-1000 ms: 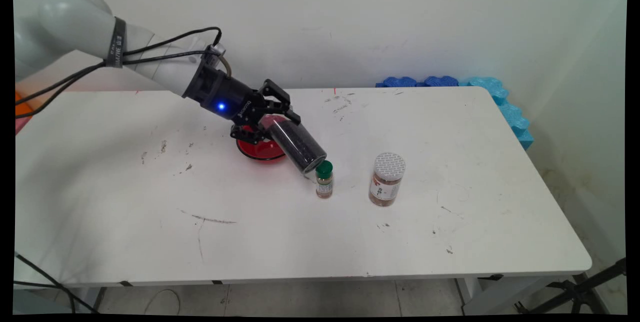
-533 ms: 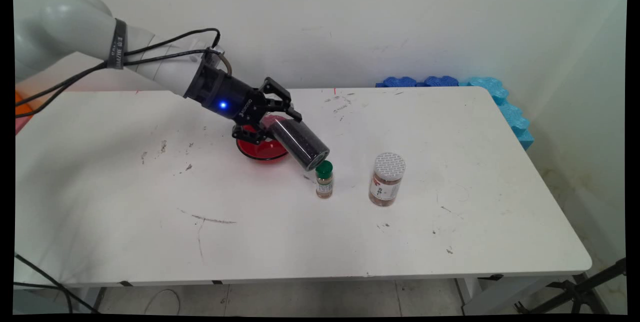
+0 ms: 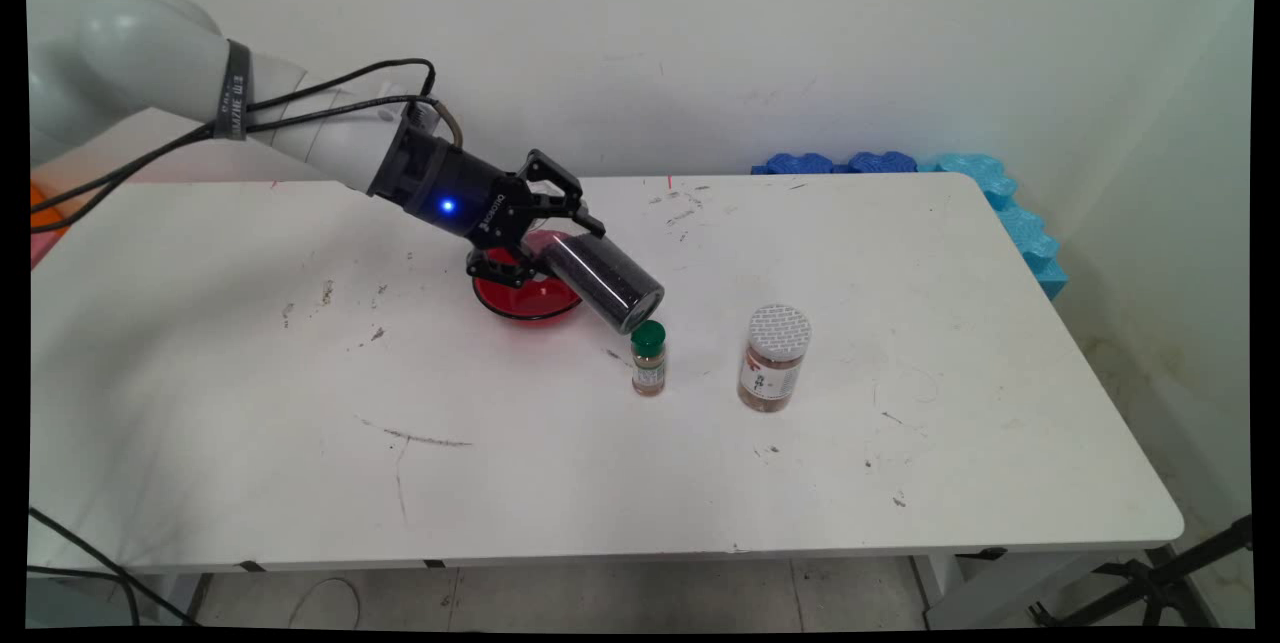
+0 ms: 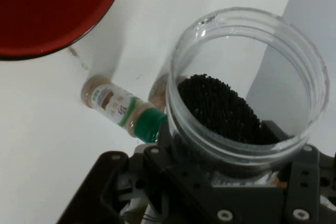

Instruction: Pour the black seasoning powder in the red bowl

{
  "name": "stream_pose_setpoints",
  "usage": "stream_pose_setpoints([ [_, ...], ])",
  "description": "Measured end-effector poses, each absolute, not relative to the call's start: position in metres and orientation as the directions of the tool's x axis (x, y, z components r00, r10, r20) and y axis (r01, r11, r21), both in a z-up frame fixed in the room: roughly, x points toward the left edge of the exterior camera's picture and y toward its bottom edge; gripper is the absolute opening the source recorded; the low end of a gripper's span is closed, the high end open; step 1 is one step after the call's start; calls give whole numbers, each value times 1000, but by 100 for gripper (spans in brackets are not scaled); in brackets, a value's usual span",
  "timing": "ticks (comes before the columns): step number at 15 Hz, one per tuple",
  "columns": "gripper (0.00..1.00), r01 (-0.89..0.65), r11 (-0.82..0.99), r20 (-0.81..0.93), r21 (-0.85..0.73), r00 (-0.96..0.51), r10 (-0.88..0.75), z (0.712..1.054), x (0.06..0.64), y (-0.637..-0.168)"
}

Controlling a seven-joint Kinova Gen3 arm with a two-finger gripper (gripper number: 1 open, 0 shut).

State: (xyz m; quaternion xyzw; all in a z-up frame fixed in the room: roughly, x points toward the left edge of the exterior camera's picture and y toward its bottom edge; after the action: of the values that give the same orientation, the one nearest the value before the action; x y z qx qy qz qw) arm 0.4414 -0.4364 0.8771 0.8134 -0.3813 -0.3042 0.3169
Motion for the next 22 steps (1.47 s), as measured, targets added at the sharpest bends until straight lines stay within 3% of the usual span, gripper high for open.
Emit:
stream_pose_setpoints([
  [22,0,-270,-642,-406,717,587,-700,876,443,-434],
])
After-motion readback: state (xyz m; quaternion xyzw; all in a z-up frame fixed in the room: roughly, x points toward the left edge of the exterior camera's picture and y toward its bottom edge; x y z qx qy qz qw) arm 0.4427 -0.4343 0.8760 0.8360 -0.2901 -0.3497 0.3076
